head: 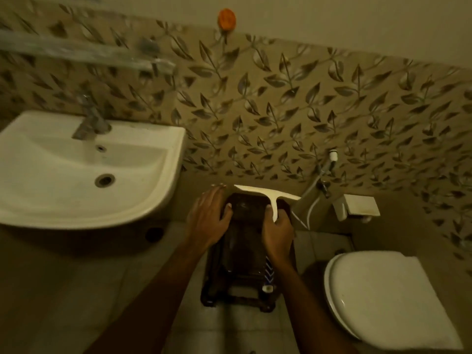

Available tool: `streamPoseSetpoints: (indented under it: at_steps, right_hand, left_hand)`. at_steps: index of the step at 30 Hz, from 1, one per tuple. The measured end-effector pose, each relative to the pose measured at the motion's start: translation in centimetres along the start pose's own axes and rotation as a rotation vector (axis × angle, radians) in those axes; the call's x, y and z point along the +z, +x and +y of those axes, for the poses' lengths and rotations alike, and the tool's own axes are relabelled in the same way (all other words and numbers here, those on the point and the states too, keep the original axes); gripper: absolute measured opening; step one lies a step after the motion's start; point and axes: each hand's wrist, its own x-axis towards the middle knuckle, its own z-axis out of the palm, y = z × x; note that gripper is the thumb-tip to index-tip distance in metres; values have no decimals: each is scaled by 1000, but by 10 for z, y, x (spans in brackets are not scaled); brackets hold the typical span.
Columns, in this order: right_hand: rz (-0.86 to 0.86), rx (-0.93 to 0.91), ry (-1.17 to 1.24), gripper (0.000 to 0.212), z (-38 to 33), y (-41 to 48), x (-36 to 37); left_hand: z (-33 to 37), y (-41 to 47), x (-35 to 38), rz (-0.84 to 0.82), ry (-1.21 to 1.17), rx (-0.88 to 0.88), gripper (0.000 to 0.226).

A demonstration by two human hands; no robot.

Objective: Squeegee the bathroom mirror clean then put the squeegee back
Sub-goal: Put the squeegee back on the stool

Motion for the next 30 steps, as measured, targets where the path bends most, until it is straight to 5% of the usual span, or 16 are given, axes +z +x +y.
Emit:
streamPoseSetpoints:
  at_steps: [18,30]
  right_hand:
    - [-79,109,-266,37,235,185,133]
    - [-79,-11,-408,40,218,182,105]
  left_hand:
    - [-89,49,292,-148,-39,4,54]
    - [-66,40,286,-217,10,-16,51]
